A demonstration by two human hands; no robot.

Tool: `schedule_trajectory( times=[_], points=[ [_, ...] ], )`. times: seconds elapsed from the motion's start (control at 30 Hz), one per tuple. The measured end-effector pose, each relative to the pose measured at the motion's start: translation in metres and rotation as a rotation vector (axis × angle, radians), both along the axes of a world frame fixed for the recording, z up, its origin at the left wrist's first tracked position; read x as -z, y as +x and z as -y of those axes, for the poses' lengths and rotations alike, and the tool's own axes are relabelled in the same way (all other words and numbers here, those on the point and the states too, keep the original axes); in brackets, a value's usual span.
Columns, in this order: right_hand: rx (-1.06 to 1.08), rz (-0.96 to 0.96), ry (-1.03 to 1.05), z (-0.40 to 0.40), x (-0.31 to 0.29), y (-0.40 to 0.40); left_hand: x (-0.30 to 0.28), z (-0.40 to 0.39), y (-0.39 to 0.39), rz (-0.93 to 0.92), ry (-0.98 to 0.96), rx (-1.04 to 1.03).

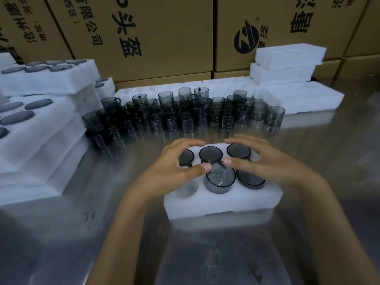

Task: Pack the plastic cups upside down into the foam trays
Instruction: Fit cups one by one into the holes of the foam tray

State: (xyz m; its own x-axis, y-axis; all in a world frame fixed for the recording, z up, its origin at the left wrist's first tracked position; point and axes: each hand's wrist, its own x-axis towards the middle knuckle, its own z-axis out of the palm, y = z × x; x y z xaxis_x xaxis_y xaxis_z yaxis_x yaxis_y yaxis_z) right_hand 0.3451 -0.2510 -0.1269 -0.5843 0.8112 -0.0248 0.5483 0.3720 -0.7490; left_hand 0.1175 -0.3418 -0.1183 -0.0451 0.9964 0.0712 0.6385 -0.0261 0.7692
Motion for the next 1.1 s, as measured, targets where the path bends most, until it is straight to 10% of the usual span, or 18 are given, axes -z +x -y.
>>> schedule_trajectory(
  times=[0.47,0.87,1.1],
  points=[
    [0.08,0.057,-0.051,-0.003,0.01,-0.016,0.014,-0.011,-0.001,-0.045,-0.245,-0.06],
    [0.622,-1.154,-0.546,-0.055,0.048,-0.013,0.009,-0.082,-0.06,0.139,0.137,-0.379],
    [0.603,-1.291,-0.648,-0.068,0.054,-0.006,-0.018,-0.199,-0.111,-0.421,0.149,-0.453]
  ],
)
